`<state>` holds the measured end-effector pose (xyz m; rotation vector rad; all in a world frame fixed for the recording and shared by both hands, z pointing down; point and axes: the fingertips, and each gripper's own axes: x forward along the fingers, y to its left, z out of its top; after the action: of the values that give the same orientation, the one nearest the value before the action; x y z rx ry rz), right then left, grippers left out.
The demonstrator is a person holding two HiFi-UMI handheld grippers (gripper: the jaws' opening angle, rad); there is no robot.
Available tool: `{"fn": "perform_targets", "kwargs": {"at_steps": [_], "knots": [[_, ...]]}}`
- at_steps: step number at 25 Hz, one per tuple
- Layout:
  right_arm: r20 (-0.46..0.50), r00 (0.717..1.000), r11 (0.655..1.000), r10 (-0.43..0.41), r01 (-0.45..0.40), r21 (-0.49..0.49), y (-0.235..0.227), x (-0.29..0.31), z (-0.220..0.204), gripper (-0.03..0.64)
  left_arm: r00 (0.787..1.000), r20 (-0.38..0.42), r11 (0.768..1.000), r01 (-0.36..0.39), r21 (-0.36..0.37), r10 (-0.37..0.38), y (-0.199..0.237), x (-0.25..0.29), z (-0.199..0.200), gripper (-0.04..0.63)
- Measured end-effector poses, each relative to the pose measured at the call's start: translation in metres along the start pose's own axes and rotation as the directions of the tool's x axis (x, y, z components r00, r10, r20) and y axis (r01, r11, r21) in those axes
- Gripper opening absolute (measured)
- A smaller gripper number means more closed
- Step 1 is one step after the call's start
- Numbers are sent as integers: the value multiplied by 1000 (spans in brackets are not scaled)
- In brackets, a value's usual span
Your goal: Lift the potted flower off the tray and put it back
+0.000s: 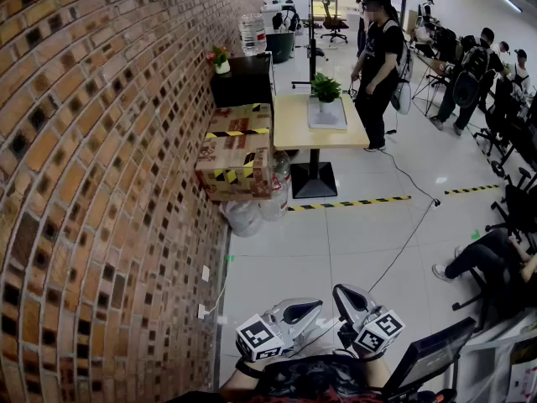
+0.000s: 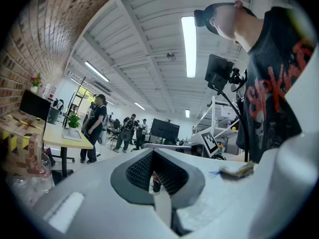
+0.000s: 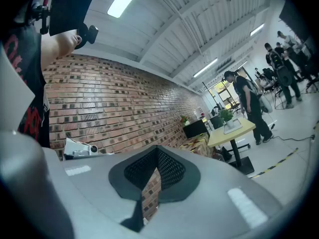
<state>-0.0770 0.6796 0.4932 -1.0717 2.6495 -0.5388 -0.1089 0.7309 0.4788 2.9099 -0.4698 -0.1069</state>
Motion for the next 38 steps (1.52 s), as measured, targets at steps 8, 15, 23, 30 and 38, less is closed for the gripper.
{"fn": "perform_targets", "kwargs": {"at_steps": [8, 15, 23, 30, 38], "knots": [[7, 998, 998, 62, -62, 4, -64, 72, 32, 3, 999, 21, 989, -40, -141, 44, 84, 46, 23, 0], [99, 995, 999, 22, -20, -28, -142, 104, 86, 3, 1000, -29, 999, -6, -37, 5, 159, 106, 44, 0], [107, 990, 992, -96, 87, 87, -215, 120, 86, 3, 992, -125, 986, -23, -164, 3, 221, 154, 19, 0], [78, 985, 985, -154, 147, 90, -292, 172, 88, 3, 985, -146, 986, 69, -151, -92, 292, 197, 20, 0], [78, 992, 994, -95, 98, -37, -361, 306, 150, 3, 999, -22, 996, 44, -72, -45, 439, 226, 86, 1]]}}
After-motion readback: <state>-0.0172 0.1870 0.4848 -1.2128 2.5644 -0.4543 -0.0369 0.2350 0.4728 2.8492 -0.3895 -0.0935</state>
